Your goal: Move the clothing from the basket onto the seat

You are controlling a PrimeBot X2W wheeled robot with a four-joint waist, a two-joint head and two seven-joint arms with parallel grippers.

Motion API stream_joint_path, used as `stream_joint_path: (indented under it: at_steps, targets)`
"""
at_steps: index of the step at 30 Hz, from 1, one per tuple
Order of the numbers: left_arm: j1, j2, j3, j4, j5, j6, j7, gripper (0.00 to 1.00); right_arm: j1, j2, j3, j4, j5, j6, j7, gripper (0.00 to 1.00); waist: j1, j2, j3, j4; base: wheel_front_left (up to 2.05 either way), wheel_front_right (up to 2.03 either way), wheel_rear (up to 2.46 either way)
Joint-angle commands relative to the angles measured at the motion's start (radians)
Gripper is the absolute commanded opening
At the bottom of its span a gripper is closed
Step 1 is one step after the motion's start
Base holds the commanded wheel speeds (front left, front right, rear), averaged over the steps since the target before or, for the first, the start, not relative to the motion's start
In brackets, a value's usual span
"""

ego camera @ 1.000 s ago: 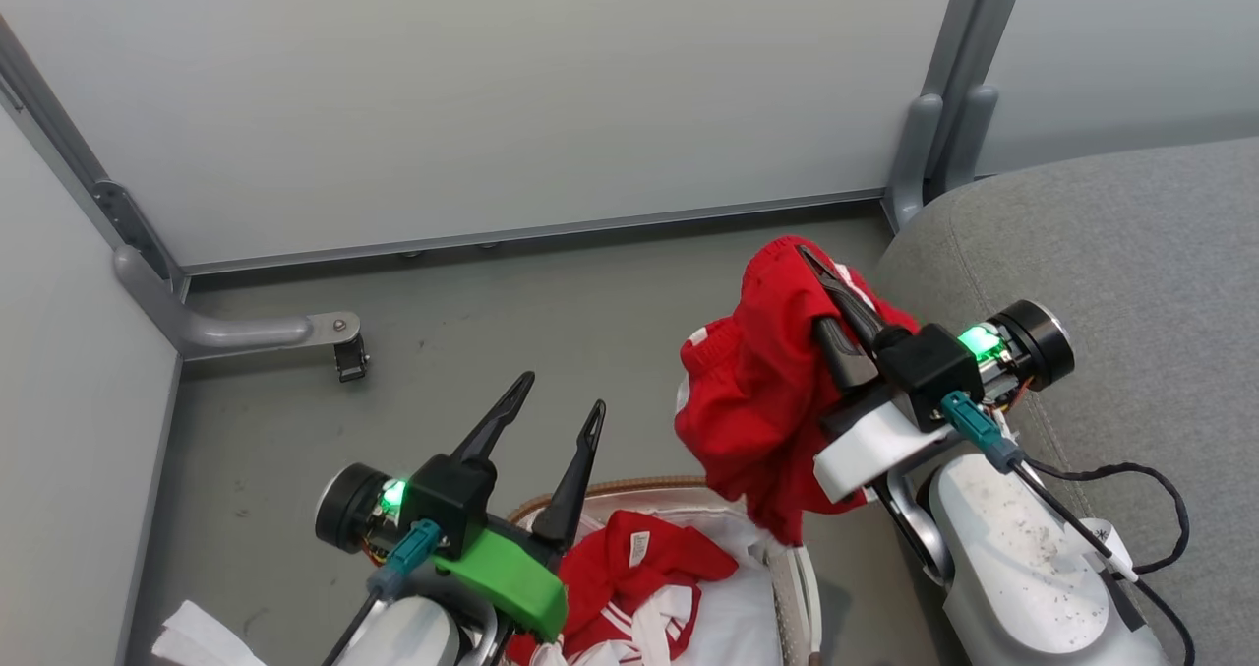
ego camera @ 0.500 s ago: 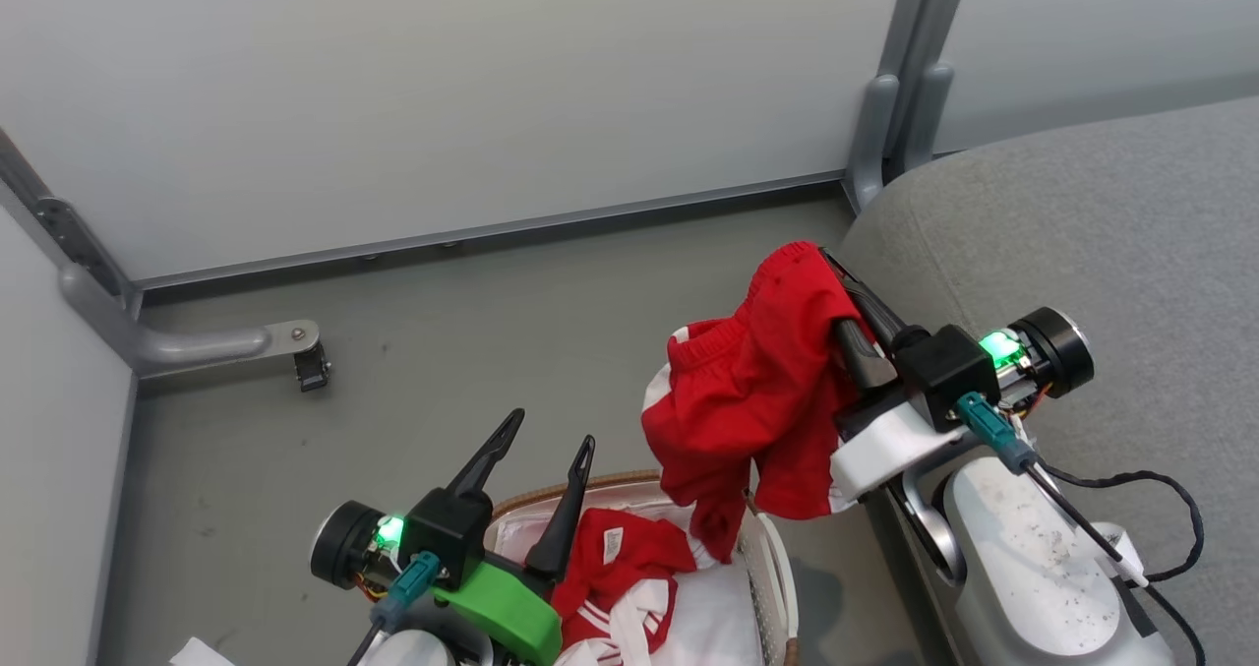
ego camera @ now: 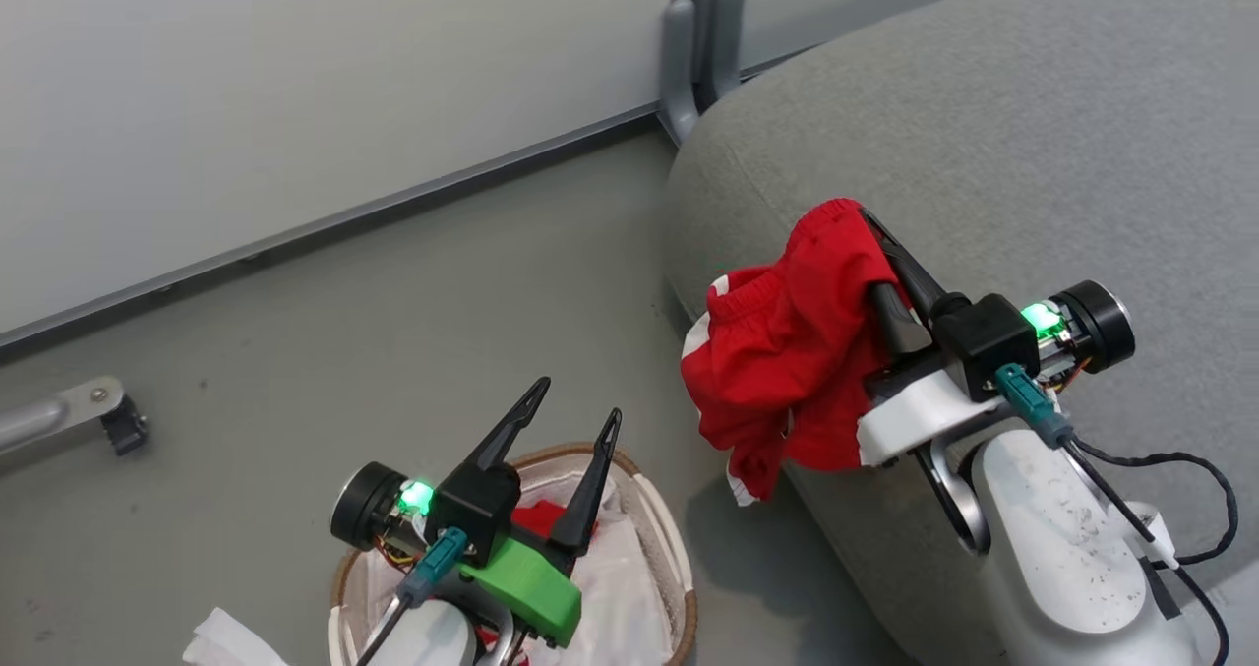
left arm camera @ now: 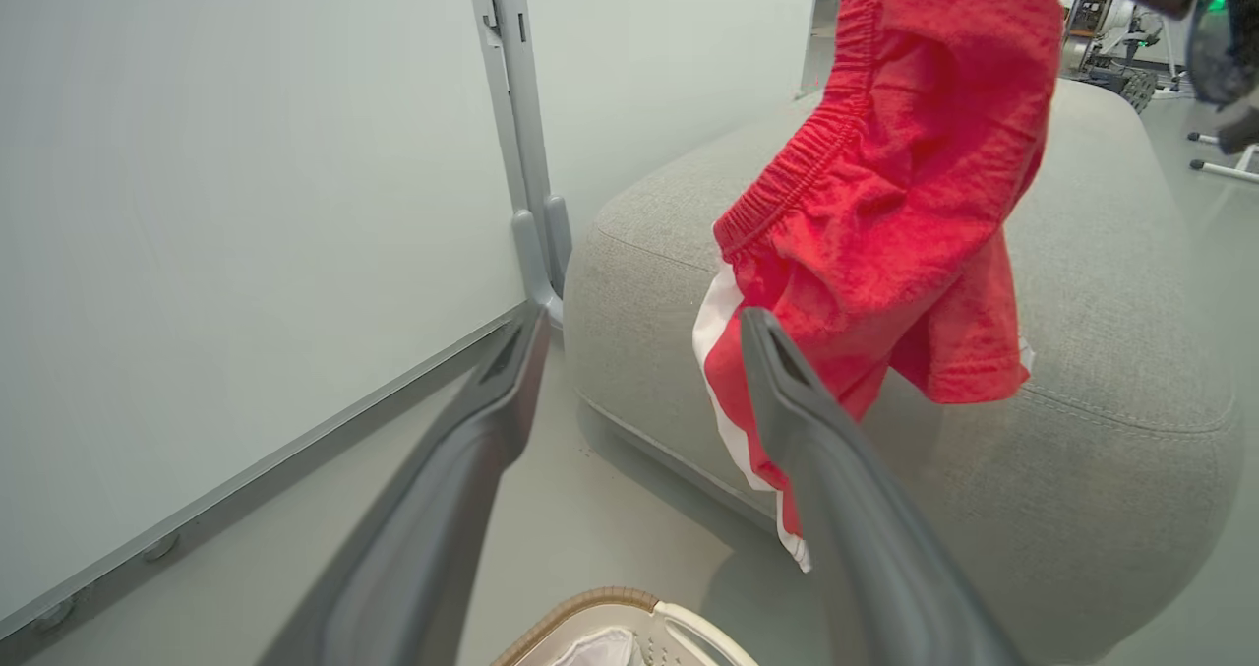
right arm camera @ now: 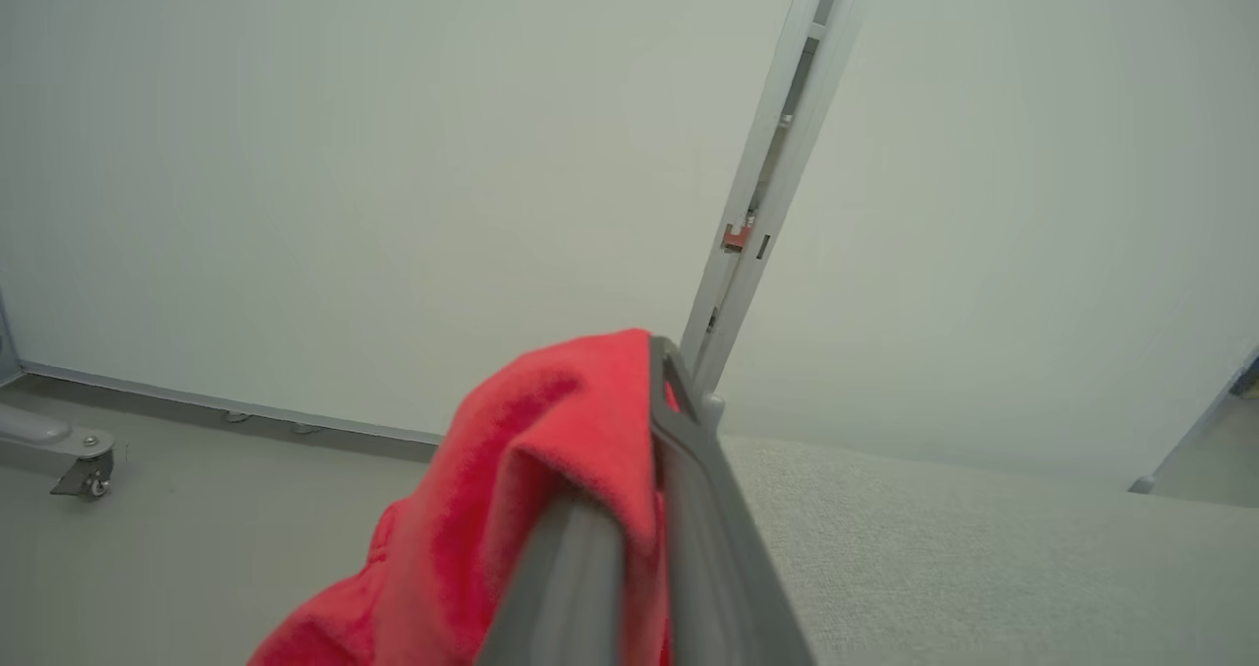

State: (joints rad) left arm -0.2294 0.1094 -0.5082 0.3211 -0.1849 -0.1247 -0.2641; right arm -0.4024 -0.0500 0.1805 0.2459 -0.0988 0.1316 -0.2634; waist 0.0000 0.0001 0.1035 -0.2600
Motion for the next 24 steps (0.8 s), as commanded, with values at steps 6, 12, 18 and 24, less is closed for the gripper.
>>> stream_joint_path:
  at_steps: [6,12,18,24]
  targets:
    - [-0.037,0.011,-0.022,0.011,0.014,-0.006,-0.001,1.0,-0.007,-0.001,-0.017,-0.01,0.016,-0.002,-0.002,0.0,0.0,-0.0001,0.116,-0.225,0.0,0.0,0.0]
    - [-0.043,0.025,-0.055,0.015,0.015,-0.006,-0.001,1.0,0.005,-0.001,-0.025,-0.017,0.025,-0.002,-0.002,0.0,0.0,-0.0001,0.135,-0.256,0.0,0.0,0.0]
    - [-0.054,0.032,-0.085,0.008,0.014,-0.007,-0.001,1.0,0.011,-0.001,-0.048,-0.011,0.017,-0.002,-0.002,0.0,0.0,-0.0001,0.157,-0.236,0.0,0.0,0.0]
    - [-0.073,0.043,-0.098,-0.001,0.022,-0.007,-0.001,1.0,-0.058,-0.002,-0.058,-0.003,-0.017,-0.002,-0.002,0.0,0.0,-0.0001,0.201,-0.184,0.0,0.0,0.0]
